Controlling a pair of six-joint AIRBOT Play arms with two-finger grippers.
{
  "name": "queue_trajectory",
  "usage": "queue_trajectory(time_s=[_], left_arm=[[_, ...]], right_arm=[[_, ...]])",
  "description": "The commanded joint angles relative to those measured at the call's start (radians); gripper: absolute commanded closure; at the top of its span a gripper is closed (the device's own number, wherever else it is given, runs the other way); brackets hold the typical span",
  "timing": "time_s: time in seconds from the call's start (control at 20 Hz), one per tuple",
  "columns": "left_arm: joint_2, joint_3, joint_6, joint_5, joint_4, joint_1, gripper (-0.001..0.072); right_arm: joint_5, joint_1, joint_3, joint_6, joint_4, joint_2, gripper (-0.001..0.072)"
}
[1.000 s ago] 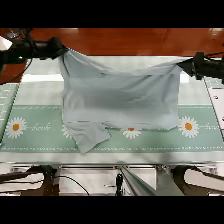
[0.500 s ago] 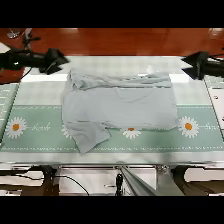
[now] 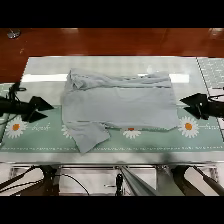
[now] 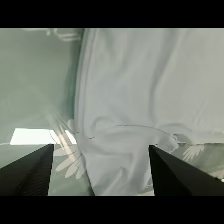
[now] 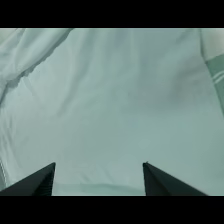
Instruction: Fold the shirts.
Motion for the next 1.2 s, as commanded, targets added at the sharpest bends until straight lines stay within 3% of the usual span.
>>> queue_trajectory(time_s=[0.0,0.1,0.65,0.7,0.75,0.8,0.95,1.15], left_arm=[[0.053,-0.235,0.118,0.129,-0.142,0.024,0.0003],[0.053,-0.299,0.184,0.168,-0.259,0.020,0.0003],[-0.005,-0.306,0.200,0.334,-0.313,-0.241,0.0005],[-0.006,-0.288,0.201,0.320,-0.311,-0.243,0.0055],[-0.006,-0.269,0.221,0.291,-0.309,-0.242,0.0416],[-0.006,-0.252,0.249,0.264,-0.305,-0.245,0.0679],[-0.006,-0.236,0.252,0.244,-0.305,-0.245,0.0687],[-0.006,-0.236,0.252,0.243,-0.305,-0.245,0.0687]], right_arm=[[-0.020,0.003,-0.188,-0.037,0.076,0.166,0.0092],[0.026,0.036,-0.208,-0.030,0.031,0.184,0.0093],[0.016,0.023,-0.153,0.050,0.004,0.183,0.0093],[0.015,-0.031,-0.110,0.070,-0.035,0.183,0.0093],[0.012,-0.087,-0.071,0.088,-0.099,0.183,0.0093],[0.012,-0.134,-0.051,0.117,-0.175,0.183,0.0093],[0.050,-0.175,-0.101,0.294,-0.495,0.183,0.0093],[0.012,-0.087,-0.227,0.304,-0.478,0.182,0.0093]])
